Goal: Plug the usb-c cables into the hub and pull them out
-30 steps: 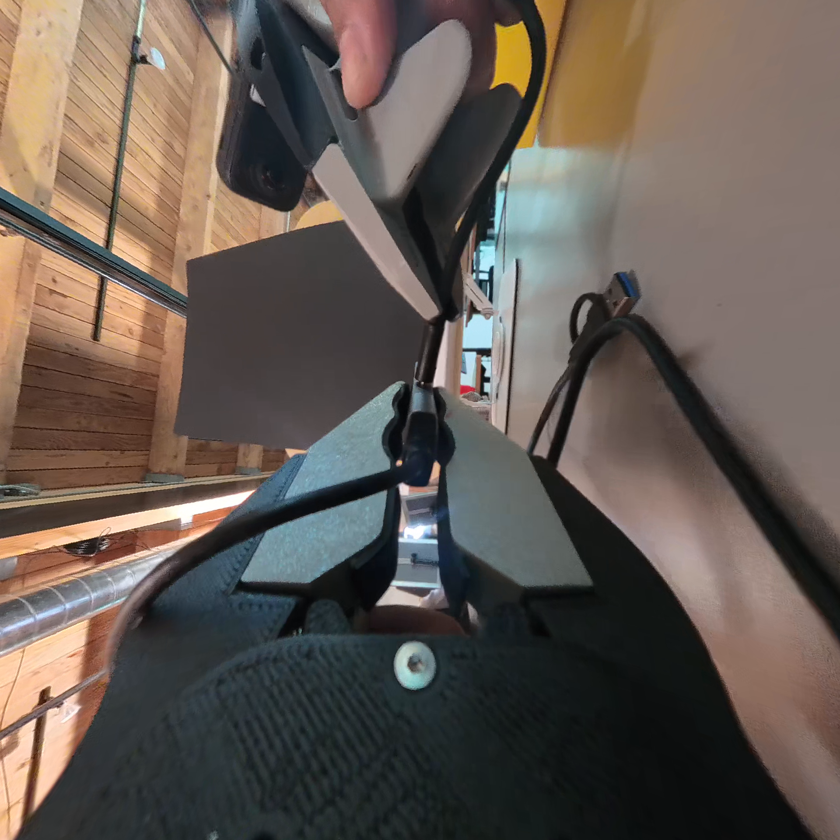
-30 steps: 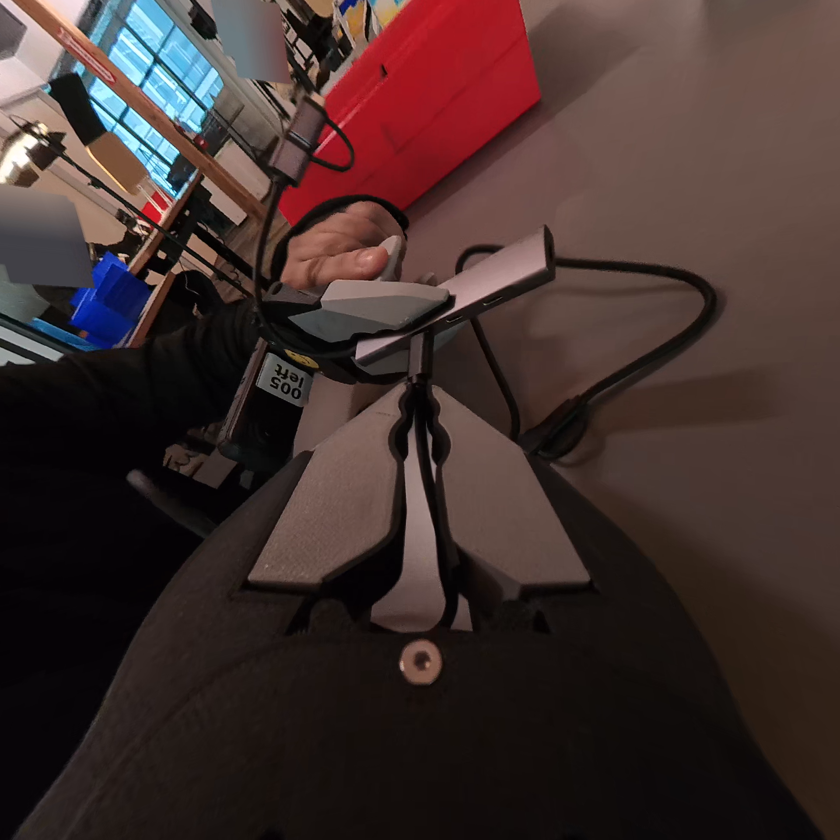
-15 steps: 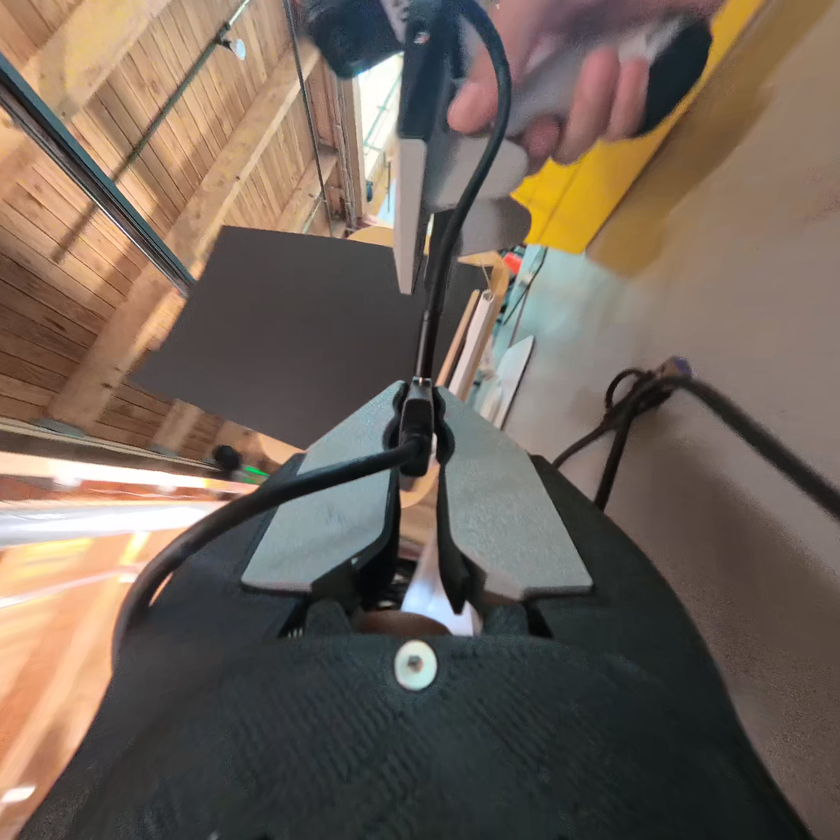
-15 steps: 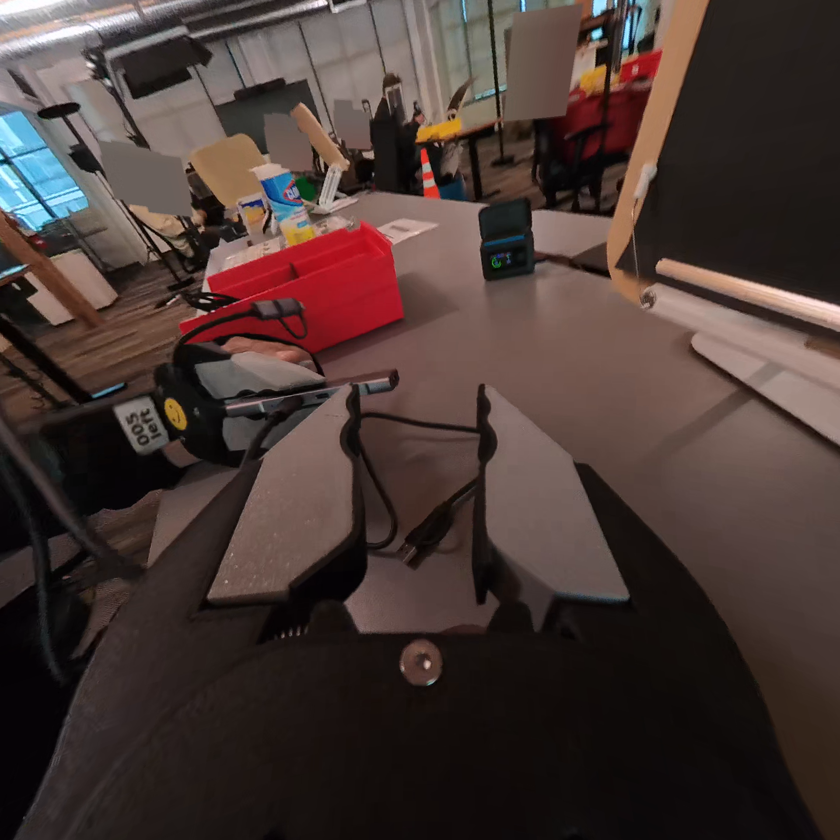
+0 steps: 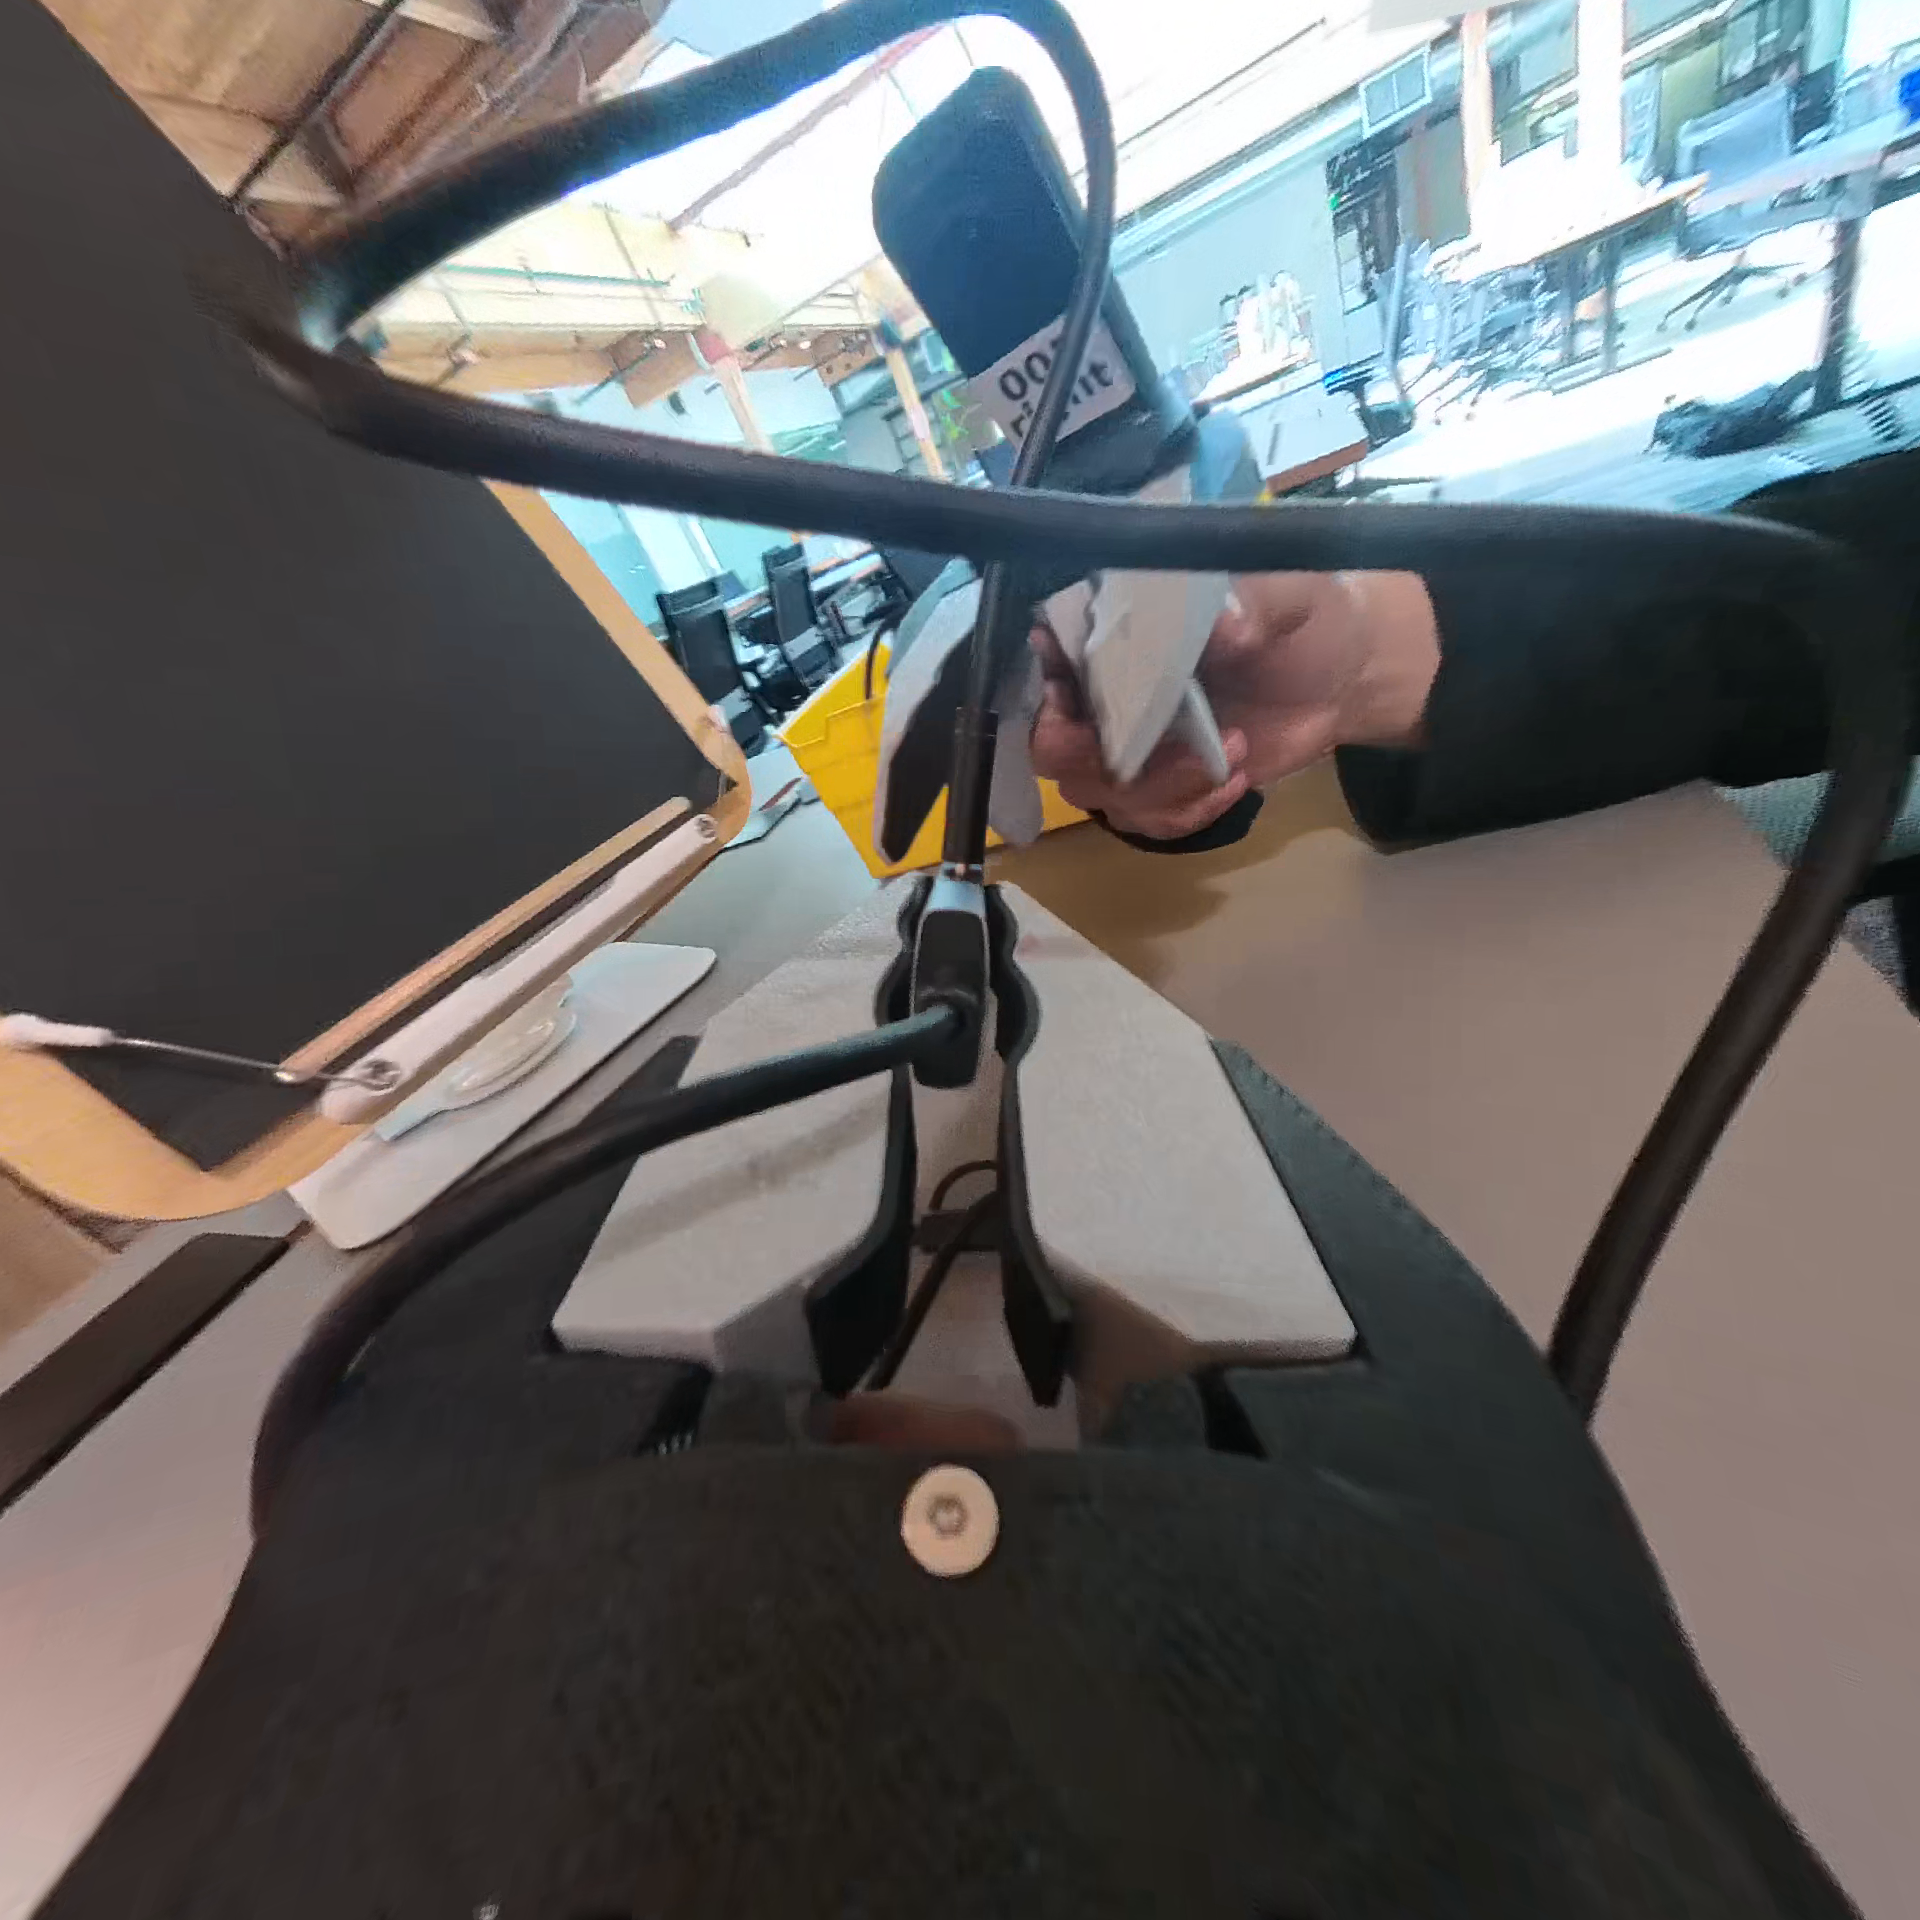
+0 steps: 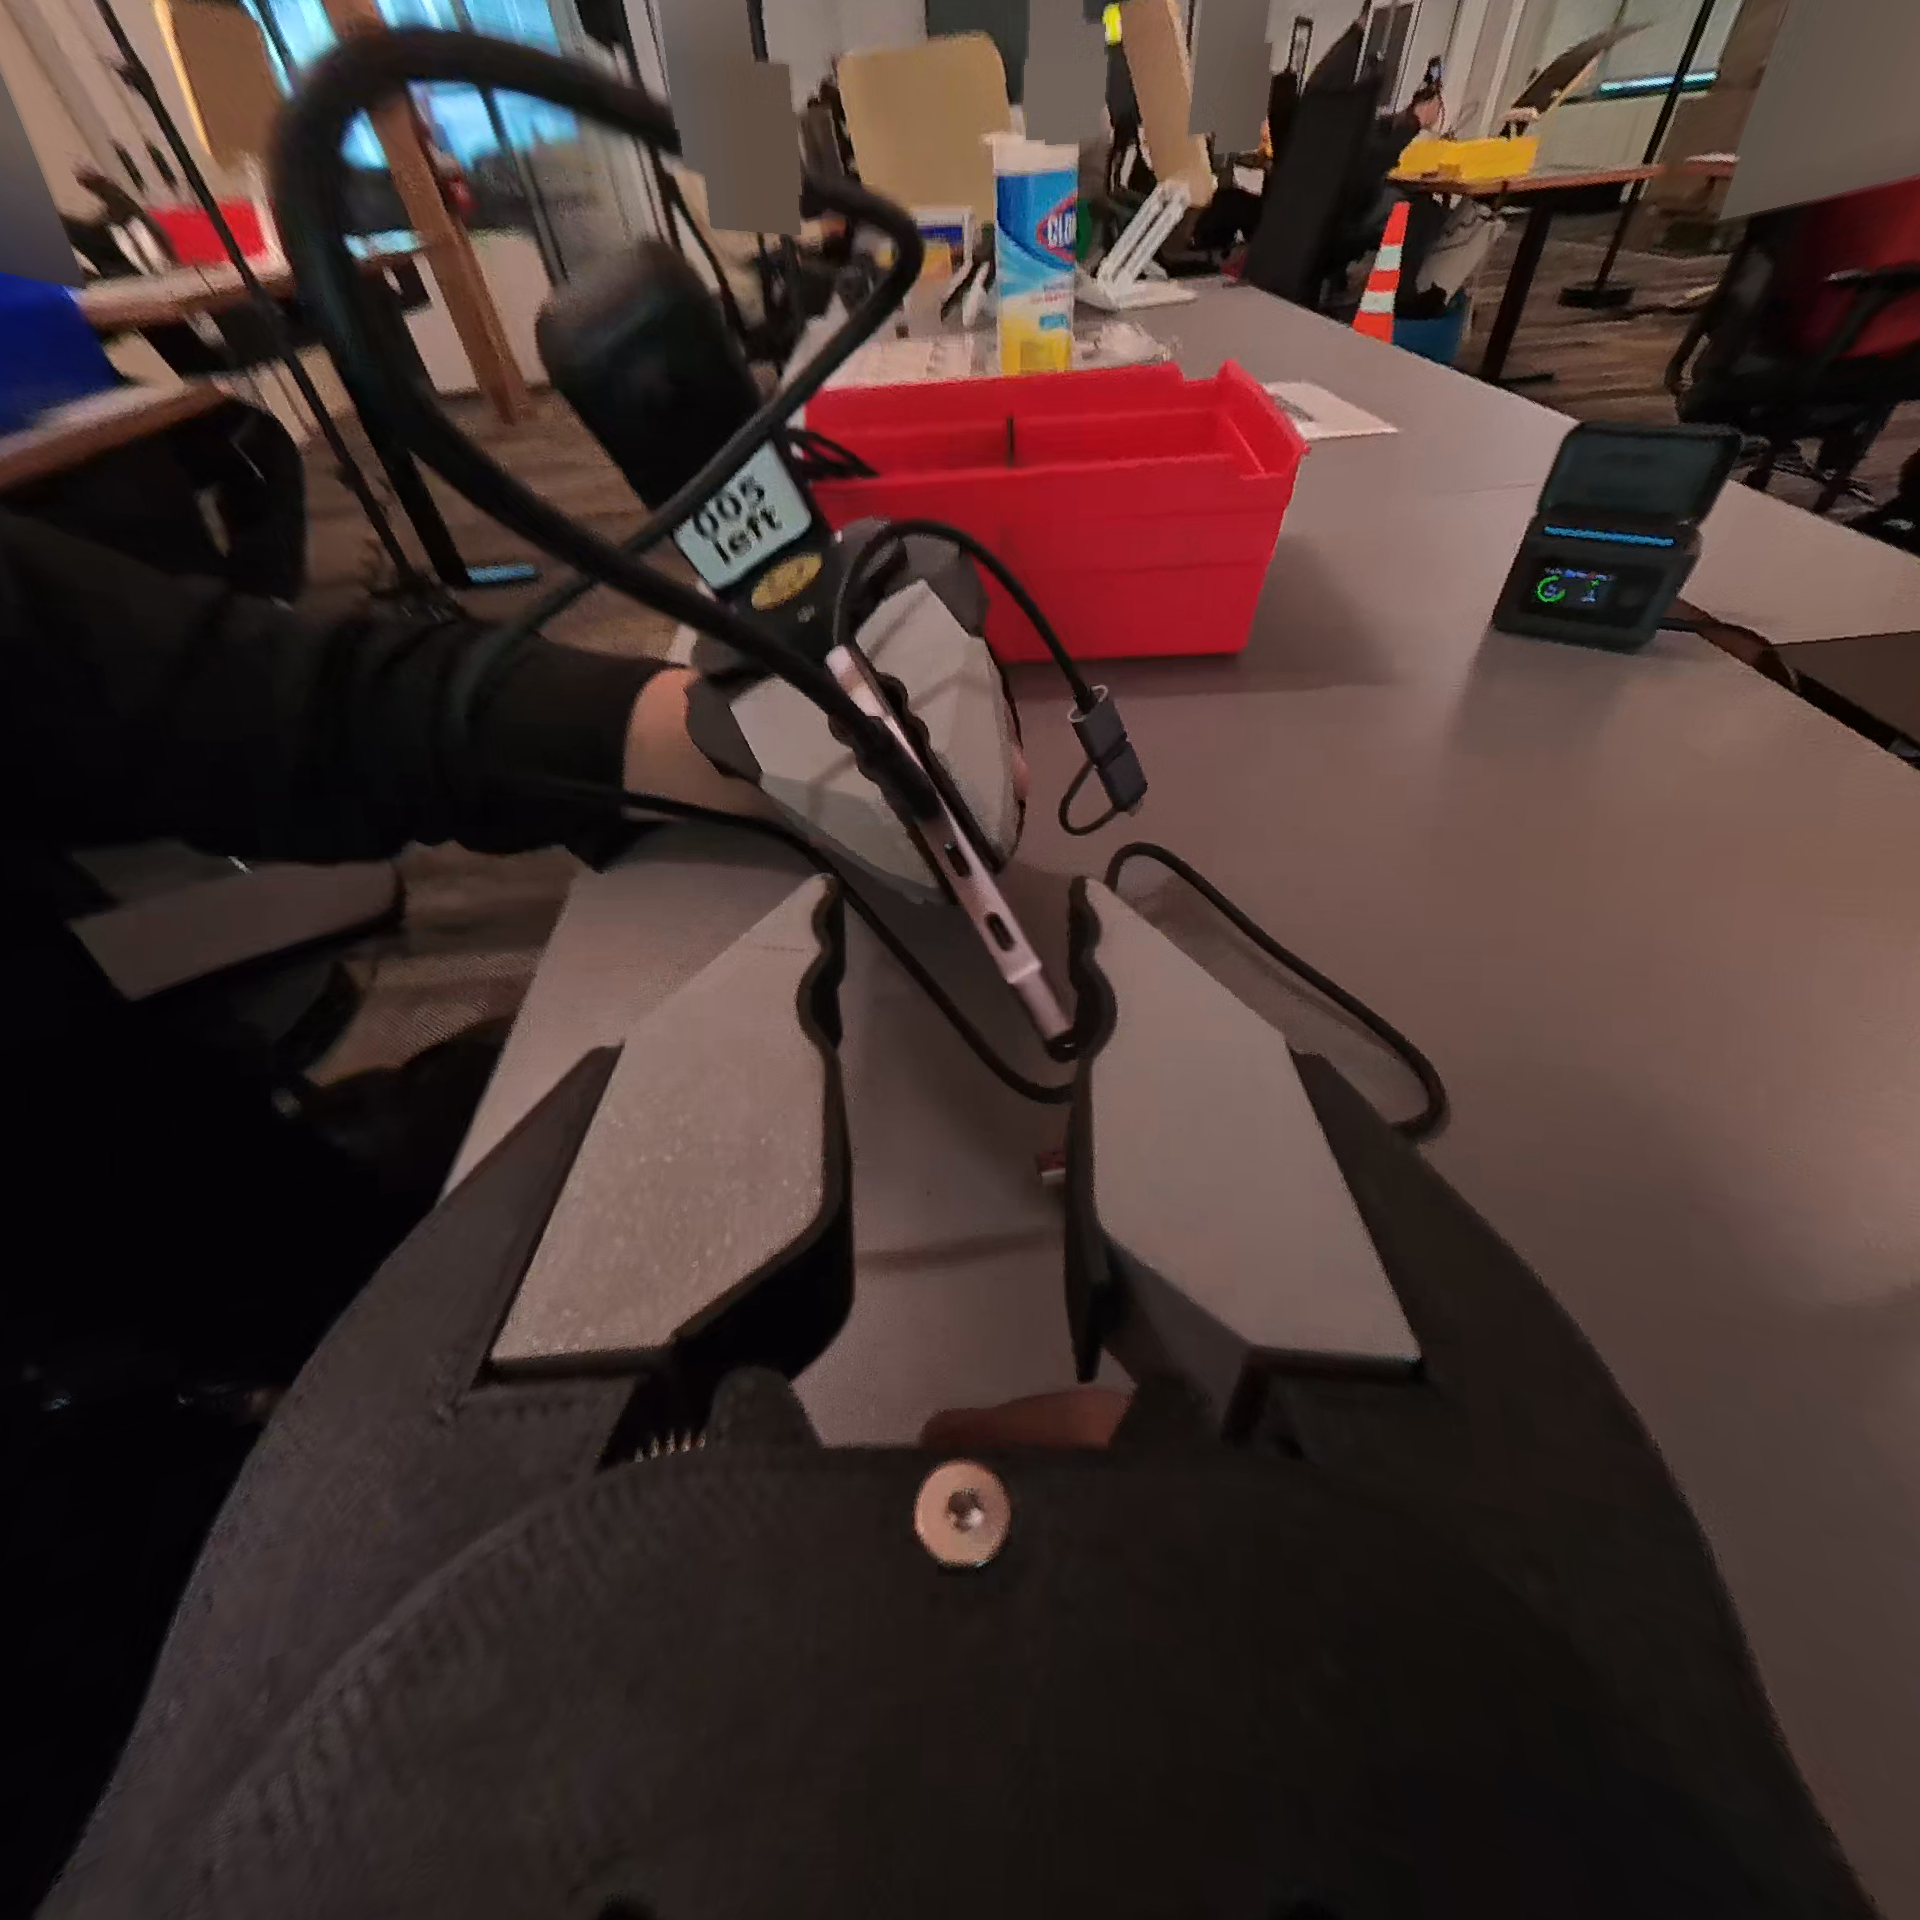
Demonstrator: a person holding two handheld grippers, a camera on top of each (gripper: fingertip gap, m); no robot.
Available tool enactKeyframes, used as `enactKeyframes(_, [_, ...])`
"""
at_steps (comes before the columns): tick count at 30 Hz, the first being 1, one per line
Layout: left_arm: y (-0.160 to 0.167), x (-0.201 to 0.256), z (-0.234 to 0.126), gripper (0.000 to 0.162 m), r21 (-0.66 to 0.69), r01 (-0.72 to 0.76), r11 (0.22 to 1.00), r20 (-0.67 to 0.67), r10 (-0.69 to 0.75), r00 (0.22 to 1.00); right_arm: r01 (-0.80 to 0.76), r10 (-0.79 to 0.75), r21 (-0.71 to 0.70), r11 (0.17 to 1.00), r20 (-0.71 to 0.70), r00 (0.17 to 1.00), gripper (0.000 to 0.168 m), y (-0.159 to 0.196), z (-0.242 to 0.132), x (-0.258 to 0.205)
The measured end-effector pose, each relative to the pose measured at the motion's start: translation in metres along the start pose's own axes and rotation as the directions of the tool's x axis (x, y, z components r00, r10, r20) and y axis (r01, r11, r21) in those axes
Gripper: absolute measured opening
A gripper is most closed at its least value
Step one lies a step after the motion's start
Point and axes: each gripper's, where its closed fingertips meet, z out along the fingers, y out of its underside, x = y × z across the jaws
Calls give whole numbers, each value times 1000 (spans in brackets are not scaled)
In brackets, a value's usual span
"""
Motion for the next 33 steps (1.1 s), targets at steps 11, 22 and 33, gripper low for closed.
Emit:
enactKeyframes(11, [-5, 17, -4, 8, 7, 200, 980, -169, -196, 966, 141, -145, -121, 983, -21, 989, 7, 16, 8, -9])
enactKeyframes(22, [11, 6, -5, 14, -63, 129, 990, -86, -134, 987, 120, -127, -122, 985, -52, 991, 7, 14, 1, -2])
enactKeyframes(33, [12, -4, -10, 0, -54, 93, 994, -29, -95, 995, 82, -86, -68, 994, -61, 994, 6, 5, -6, 2])
